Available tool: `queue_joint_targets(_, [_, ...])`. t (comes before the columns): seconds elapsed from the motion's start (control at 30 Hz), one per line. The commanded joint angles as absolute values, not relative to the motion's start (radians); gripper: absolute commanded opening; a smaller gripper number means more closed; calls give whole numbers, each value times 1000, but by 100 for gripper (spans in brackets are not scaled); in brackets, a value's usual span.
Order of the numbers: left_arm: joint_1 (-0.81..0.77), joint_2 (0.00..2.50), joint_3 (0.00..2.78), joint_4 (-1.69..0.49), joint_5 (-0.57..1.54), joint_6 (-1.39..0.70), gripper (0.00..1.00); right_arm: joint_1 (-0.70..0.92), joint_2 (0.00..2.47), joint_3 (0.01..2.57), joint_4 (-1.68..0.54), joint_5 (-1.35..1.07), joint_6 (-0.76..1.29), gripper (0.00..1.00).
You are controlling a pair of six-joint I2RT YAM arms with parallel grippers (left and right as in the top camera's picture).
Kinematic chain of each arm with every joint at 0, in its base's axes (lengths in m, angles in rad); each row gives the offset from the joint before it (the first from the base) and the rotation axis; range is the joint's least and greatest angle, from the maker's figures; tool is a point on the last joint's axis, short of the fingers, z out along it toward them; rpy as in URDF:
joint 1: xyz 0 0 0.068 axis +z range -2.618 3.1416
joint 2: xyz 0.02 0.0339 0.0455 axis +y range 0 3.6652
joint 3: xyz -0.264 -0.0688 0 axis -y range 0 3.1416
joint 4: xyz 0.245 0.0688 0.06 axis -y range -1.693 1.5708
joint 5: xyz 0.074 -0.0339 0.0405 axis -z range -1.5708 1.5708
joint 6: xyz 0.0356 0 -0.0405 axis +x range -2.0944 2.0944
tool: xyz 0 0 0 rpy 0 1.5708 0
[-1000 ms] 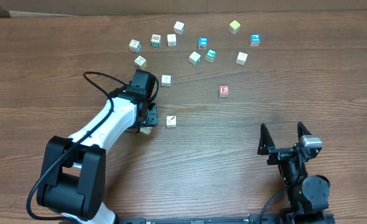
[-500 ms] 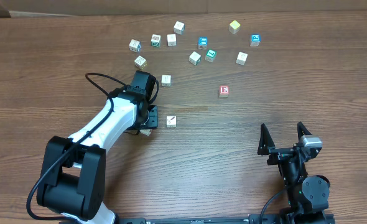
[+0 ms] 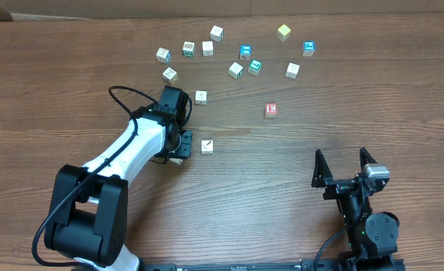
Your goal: Form a tower
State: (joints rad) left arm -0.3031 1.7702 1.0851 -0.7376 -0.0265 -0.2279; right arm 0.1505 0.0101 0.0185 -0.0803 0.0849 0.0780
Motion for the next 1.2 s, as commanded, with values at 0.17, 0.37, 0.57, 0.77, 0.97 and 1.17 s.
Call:
queue_joint_targets(0.17, [-302, 1779, 1073, -755, -6, -228, 36, 146, 3, 8, -76, 88, 77, 100])
queue_joint_targets(0.37, [-302, 1779, 1073, -747, -7, -340, 25, 146, 3, 8, -76, 88, 77, 100])
queue_joint_targets(0.57, [-302, 1779, 1073, -737, -9, -367, 41, 146, 3, 8, -76, 88, 77, 100])
queue_joint_targets(0.77, [-302, 1779, 1073, -775, -7, -359, 38, 146, 3, 8, -76, 88, 77, 100])
queue_joint_targets(0.97, [-302, 1779, 1073, -789, -7, -348, 31, 146, 3, 8, -76, 88, 77, 100])
queue_joint_targets(1.17, [-301, 1779, 1073, -773, -18, -421, 25, 146, 3, 8, -76, 88, 77, 100])
